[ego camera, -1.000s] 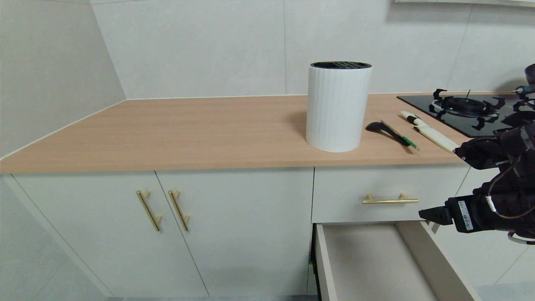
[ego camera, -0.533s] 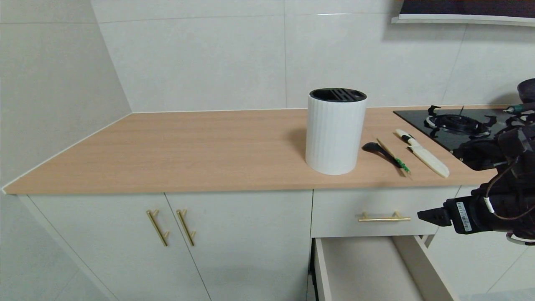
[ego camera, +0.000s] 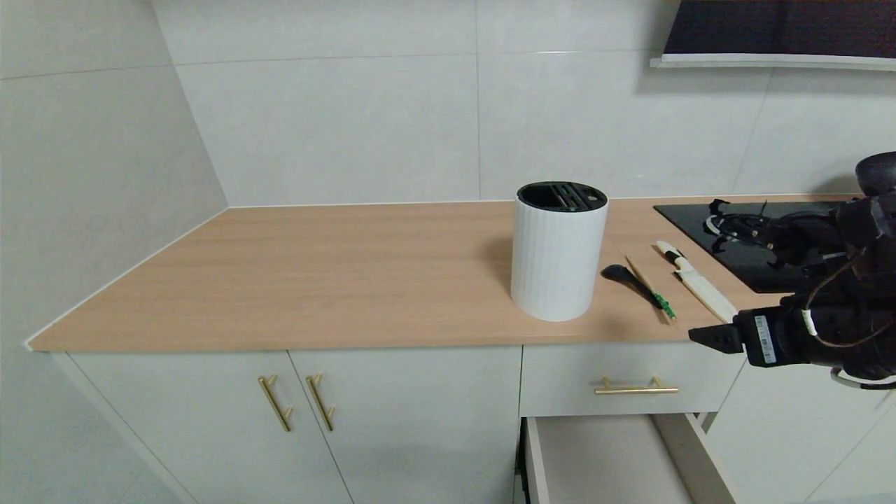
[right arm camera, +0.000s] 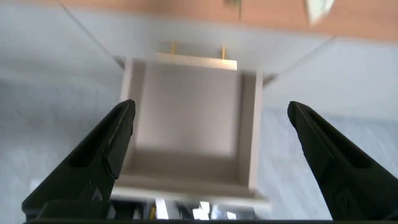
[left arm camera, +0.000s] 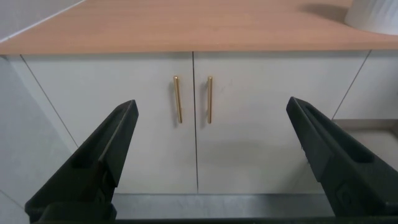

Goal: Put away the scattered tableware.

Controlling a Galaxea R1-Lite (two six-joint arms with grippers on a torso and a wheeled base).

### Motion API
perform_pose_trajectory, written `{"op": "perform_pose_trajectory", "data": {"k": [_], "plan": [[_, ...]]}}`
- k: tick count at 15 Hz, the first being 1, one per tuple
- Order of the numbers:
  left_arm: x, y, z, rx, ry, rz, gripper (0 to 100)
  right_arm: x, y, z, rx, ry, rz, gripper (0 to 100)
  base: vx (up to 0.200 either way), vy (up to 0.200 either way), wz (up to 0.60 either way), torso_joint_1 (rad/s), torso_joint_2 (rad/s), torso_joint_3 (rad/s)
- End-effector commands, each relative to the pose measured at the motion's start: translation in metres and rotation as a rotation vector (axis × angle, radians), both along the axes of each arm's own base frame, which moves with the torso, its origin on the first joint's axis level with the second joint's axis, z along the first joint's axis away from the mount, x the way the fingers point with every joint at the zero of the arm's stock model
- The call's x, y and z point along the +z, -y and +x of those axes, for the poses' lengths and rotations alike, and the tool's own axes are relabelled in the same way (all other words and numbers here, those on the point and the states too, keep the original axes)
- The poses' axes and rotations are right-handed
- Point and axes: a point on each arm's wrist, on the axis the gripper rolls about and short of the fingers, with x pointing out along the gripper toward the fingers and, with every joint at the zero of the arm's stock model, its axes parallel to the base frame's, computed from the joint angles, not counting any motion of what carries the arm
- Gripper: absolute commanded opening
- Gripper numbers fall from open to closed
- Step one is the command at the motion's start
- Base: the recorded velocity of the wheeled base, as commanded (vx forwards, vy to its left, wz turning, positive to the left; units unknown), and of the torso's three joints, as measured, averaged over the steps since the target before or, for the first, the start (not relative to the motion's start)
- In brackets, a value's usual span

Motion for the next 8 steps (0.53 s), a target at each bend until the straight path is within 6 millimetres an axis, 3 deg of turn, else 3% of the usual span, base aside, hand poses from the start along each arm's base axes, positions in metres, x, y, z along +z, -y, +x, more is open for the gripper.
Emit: {"op": "perform_pose_trajectory", "data": {"k": [1, 4, 8], "plan": [[0.000, 0.000, 0.000, 0.001, 0.000, -0.001, 100, -0.005, 0.000, 0.035, -0.041, 0.035, 0.011, 100, 0.000, 0.000, 0.00, 0.032, -0.05, -0.032], [0.000, 0.000, 0.000, 0.001, 0.000, -0.001, 100, -0.008, -0.002, 0.084, -0.070, 0.059, 0.043, 100, 0.000, 0.000, 0.00, 0.000, 0.00, 0.000], [0.000, 0.000, 0.000, 0.001, 0.000, -0.001, 100, -0.050, 0.008, 0.111, -0.117, -0.020, 0.033, 100, 0.000, 0.000, 0.00, 0.000, 0.00, 0.000]]}}
